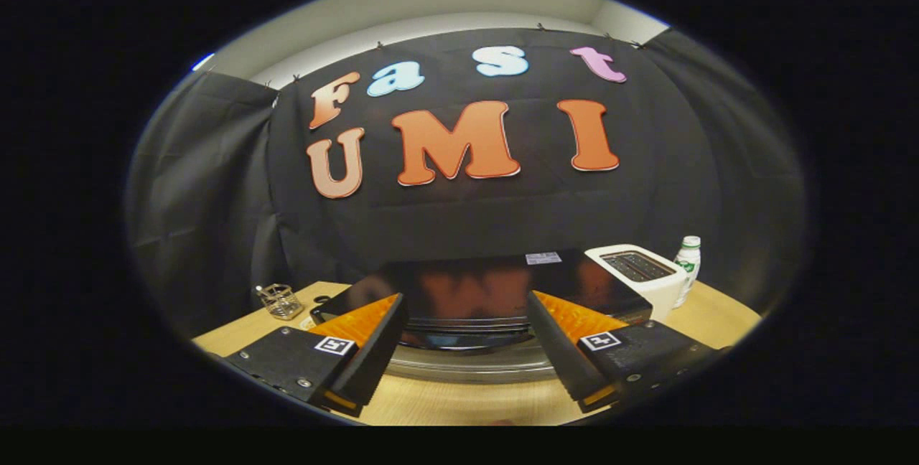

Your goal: Open the toaster oven, put the food inside, and close the toaster oven door.

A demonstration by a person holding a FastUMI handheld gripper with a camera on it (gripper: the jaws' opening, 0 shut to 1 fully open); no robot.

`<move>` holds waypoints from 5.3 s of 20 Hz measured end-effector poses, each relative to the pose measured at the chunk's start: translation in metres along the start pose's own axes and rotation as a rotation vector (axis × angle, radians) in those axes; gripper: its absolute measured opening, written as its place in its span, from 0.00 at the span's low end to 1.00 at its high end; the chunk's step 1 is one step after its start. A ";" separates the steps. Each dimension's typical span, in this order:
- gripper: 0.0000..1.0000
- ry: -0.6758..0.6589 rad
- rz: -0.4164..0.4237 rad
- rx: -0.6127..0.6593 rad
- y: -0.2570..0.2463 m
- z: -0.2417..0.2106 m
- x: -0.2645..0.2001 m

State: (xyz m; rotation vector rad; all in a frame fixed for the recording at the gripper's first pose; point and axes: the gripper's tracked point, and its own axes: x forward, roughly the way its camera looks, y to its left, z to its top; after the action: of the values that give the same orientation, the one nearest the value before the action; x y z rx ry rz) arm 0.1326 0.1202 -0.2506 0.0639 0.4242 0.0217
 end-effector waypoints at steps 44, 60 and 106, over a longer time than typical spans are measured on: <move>0.81 0.481 0.348 0.009 0.031 -0.183 -0.167; 0.99 0.541 0.357 -0.177 0.028 -0.244 -0.237; 0.74 0.329 0.265 0.746 0.054 -0.100 -0.002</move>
State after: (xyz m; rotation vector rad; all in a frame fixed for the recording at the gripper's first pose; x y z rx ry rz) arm 0.0898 0.1794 -0.3369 0.8607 0.7329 0.1361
